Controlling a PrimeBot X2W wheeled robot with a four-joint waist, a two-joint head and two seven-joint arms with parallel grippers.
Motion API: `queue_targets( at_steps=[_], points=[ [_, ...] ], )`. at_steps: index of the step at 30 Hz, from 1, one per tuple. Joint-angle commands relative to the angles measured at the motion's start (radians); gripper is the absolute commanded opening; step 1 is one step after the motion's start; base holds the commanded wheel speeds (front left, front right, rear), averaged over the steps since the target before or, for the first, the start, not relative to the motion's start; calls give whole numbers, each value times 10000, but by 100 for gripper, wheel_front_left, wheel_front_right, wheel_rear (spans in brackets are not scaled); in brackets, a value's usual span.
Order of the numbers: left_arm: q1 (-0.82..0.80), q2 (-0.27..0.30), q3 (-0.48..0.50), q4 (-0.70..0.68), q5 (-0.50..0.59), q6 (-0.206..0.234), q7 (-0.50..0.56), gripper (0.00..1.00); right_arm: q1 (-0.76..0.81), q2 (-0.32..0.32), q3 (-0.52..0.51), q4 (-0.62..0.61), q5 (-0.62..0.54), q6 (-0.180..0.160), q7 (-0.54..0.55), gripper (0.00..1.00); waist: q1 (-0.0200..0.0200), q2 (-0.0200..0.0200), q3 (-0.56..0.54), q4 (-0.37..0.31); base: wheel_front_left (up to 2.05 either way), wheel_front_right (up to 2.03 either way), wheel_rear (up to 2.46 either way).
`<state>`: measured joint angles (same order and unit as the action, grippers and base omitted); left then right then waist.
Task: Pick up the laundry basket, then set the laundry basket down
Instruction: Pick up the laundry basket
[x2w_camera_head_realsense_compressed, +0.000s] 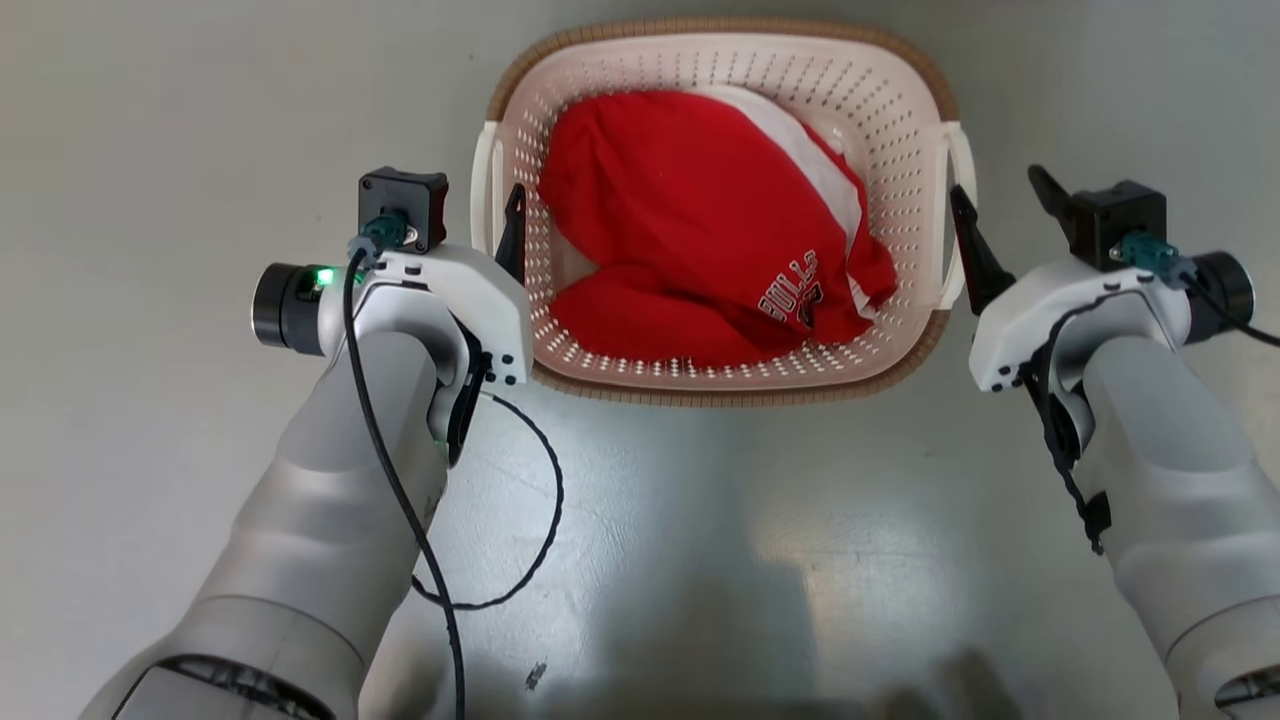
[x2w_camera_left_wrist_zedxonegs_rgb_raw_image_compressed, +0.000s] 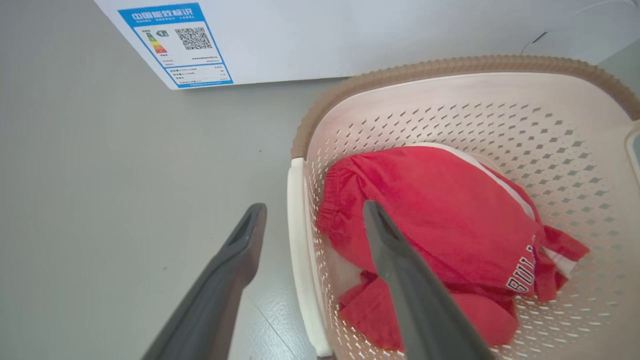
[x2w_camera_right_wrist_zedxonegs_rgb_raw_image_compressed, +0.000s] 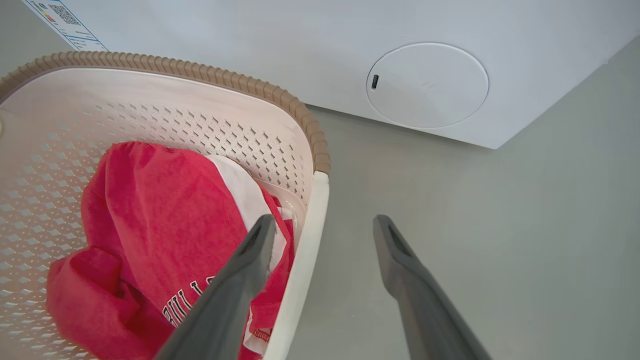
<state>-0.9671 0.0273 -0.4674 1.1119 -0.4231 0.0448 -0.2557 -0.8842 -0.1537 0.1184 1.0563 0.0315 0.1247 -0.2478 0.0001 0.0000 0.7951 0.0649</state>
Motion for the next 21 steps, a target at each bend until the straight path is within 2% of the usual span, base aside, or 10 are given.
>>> queue_targets(
  at_steps=[1,8,21],
  points=[
    [-135,229,61,28,-87,94,-61,100,123,111,216,-71,132,60,-139,100,-1,0,196,9,0,0,0],
    [-705,229,-298,513,-703,74,-14,100,-194,171,413,-31,229,60,-139,100,-1,0,717,52,0,0,0],
    [-1396,229,-1119,1091,-1411,-64,913,100,-584,288,649,431,462,60,-139,100,-1,0,1074,-54,0,0,0]
  ],
)
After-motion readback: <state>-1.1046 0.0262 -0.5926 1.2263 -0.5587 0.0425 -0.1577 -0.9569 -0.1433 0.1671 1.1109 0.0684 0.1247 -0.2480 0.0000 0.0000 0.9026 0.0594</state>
